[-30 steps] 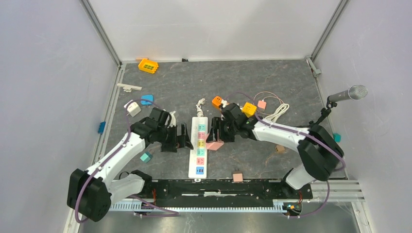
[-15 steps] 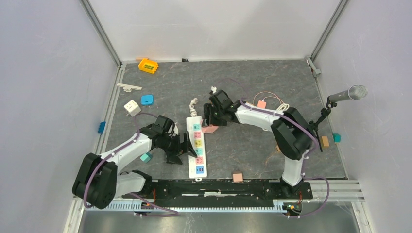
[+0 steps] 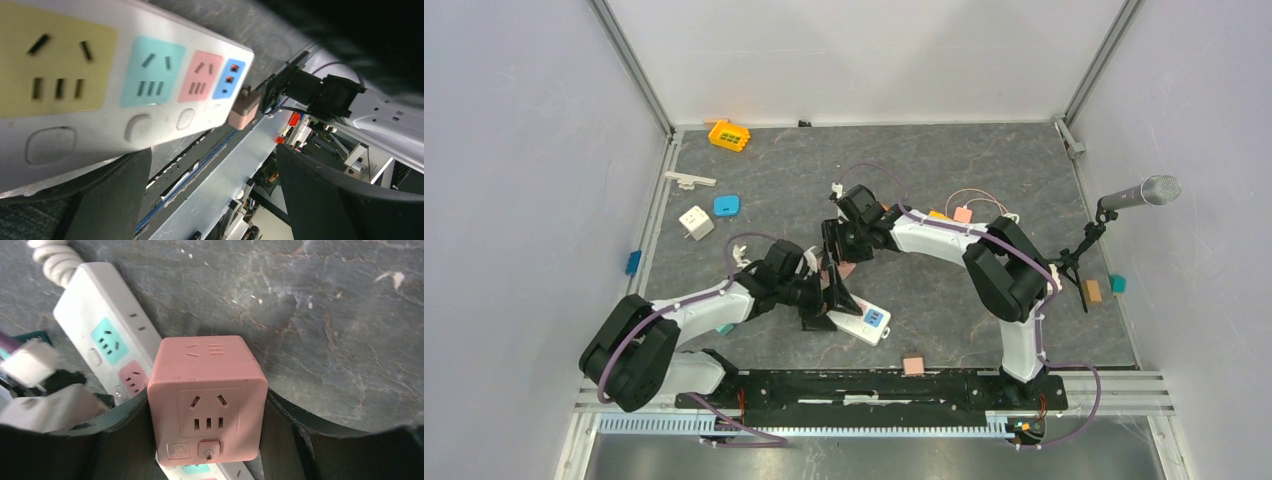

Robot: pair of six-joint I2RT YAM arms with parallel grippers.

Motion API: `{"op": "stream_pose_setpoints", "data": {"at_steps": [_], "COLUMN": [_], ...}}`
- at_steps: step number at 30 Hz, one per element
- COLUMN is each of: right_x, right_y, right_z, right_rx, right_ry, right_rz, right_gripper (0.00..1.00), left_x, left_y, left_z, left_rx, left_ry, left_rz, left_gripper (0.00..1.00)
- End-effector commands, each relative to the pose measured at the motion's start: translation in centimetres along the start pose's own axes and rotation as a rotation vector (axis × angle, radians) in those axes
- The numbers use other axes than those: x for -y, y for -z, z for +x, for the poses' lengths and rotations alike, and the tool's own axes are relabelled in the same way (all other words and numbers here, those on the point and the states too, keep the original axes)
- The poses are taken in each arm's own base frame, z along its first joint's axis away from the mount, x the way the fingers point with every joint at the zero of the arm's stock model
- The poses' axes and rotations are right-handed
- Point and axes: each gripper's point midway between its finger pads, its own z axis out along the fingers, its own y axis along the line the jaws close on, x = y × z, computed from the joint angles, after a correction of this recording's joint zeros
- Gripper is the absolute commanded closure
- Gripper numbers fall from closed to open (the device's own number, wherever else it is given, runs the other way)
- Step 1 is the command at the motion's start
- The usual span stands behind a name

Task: Insert the plug
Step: Move the socket to the center of the board.

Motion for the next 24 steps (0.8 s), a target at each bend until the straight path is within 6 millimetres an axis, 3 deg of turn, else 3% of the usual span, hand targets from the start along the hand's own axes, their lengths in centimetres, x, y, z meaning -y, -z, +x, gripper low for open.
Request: {"op": "stream_pose_setpoints", "data": {"at_steps": [1,7,11,15,21,24], "right_x": [-1.0,0.2,1.2,1.0,-3.6,-6.0], "right_y": [3.5,10.8,14.3,14.3,12.0,10.9], "right_z": [-2.0,-6.5,-5.7,-0.6,9.2,12.8], "right_rx": [0.079,0.252,0.314,0.218,-0.022,-0.079], "right_ry": [0.072,0.12,0.088,0.059,0.107,0.144], "right_rz": [0.027,0.23,0.272,0.162,-0.052,-0.098], "right_gripper": [1.0,1.0,1.0,1.0,1.0,1.0], "left_x": [5.2,5.0,3.7,2.5,1.3,0.4], "left_y": [1.2,6.5,9.7,11.2,10.6,9.9], "left_z": [-2.5,-3.3,-4.8,-7.3,-12.1,-15.3], "left_rx": [0.106,0.287,0.423,0.484,0.431,0.451], "left_ry": [-0.127,-0.338,-0.428,-0.443,-0.397,-0.417], "left_rz": [0.14,-0.037,-0.179,-0.295,-0.386,-0.446], "left_gripper": [0.0,0.0,0.0,0.0,0.01,0.14]}}
